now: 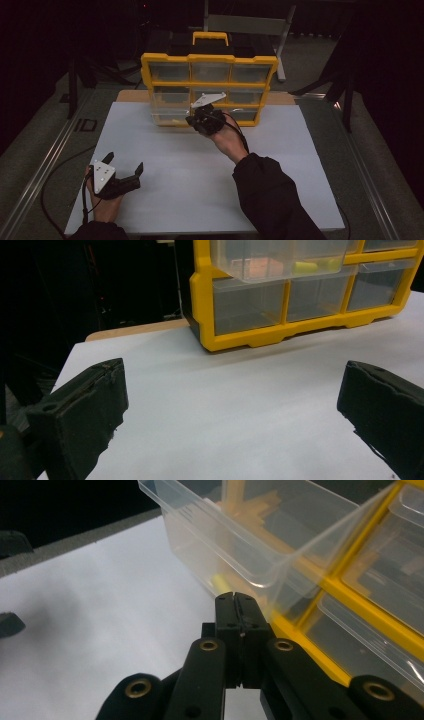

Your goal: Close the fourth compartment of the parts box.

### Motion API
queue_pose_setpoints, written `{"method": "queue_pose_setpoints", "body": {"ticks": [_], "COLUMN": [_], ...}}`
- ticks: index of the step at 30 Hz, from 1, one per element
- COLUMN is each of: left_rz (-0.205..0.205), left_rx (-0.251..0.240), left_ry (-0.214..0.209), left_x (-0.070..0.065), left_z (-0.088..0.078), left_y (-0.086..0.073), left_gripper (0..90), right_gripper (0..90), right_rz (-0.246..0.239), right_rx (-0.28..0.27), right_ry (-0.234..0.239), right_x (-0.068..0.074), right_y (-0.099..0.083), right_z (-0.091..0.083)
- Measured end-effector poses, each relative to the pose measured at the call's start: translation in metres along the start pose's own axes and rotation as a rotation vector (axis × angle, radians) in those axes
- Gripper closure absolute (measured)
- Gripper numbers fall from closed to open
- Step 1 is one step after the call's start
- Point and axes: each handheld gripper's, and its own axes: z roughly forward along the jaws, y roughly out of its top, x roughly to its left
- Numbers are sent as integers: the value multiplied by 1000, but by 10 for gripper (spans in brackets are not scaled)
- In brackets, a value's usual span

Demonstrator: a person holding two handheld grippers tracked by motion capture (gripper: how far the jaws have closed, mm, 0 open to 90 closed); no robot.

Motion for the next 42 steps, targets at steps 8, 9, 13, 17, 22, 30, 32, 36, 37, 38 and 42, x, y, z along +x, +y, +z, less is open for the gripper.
{"method": "queue_pose_setpoints", "body": {"ticks": [8, 9, 13, 17, 22, 30, 32, 36, 37, 38, 42], "left_rz": [1, 1, 1, 1, -1, -2, -2, -1, 0, 0, -1], "left_rx": [1, 1, 1, 1, -2, -3, -3, -2, -2, -2, -3], "left_ry": [-1, -1, -2, -2, -1, -1, -1, -2, -1, -1, -1], "left_x": [0, 0, 0, 0, 0, 0, 0, 0, 0, 0, 0], "left_z": [0, 0, 0, 0, 0, 0, 0, 0, 0, 0, 0], "left_y": [0, 0, 0, 0, 0, 0, 0, 0, 0, 0, 0], "left_gripper": [9, 9, 9, 9, 9, 9, 9, 9, 9, 9, 9], "right_gripper": [899, 899, 899, 899, 899, 899, 900, 900, 900, 900, 900], "right_rz": [6, 7, 5, 5, 6, 19, 24, 30, 29, 30, 38], "right_rx": [-23, -27, -40, -45, -47, -54, -56, -57, -57, -57, -60], "right_ry": [-5, -4, 0, -5, -12, -31, -34, -35, -34, -36, -39], "right_x": [2, 2, 4, 6, 7, 7, 6, 5, 4, 4, 3], "right_y": [1, 1, 2, 3, 4, 4, 4, 4, 5, 5, 5], "right_z": [8, 8, 11, 14, 19, 25, 27, 28, 28, 28, 30]}}
